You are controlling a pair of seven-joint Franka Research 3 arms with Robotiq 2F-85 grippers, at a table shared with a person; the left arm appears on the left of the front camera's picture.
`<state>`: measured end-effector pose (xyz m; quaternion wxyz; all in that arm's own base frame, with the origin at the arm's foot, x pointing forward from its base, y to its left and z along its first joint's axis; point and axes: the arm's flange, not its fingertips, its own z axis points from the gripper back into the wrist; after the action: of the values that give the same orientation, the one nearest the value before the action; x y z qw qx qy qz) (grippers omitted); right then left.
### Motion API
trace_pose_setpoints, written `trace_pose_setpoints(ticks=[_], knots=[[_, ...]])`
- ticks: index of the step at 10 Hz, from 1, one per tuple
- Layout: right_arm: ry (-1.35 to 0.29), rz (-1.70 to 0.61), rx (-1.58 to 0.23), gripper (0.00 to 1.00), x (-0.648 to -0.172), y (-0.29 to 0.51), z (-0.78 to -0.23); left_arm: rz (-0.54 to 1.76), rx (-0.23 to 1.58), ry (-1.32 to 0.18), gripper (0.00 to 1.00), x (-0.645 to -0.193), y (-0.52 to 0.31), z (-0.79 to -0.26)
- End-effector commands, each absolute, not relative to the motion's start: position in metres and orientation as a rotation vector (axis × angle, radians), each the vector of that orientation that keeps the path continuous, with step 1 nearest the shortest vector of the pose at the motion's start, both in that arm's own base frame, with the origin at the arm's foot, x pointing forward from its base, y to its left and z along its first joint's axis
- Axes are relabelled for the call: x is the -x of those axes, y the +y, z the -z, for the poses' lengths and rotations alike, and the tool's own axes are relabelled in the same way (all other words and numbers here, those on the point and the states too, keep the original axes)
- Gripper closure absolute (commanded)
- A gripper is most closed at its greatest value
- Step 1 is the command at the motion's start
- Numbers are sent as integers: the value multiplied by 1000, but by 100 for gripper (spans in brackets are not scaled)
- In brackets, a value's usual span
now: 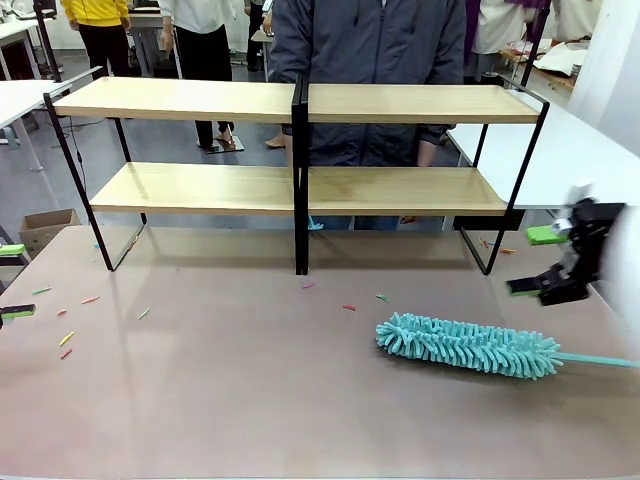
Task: Clean the shelves.
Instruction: Place the Duster on the table.
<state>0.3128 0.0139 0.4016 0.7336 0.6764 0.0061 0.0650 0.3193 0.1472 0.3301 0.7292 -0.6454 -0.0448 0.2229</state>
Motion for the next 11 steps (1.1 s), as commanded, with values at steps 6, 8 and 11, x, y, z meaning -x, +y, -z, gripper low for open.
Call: trace_pose_setpoints(ticks=[6,8,11], knots=[[270,-234,-1573,0,-305,27,-393,-486,1437,-98,0,-316,144,-334],[270,-234,-1573,0,-305,27,-393,-486,1437,-98,0,-316,144,-334],[270,-234,-1573,0,-305,27,-393,-486,1437,-98,0,-316,144,-334]])
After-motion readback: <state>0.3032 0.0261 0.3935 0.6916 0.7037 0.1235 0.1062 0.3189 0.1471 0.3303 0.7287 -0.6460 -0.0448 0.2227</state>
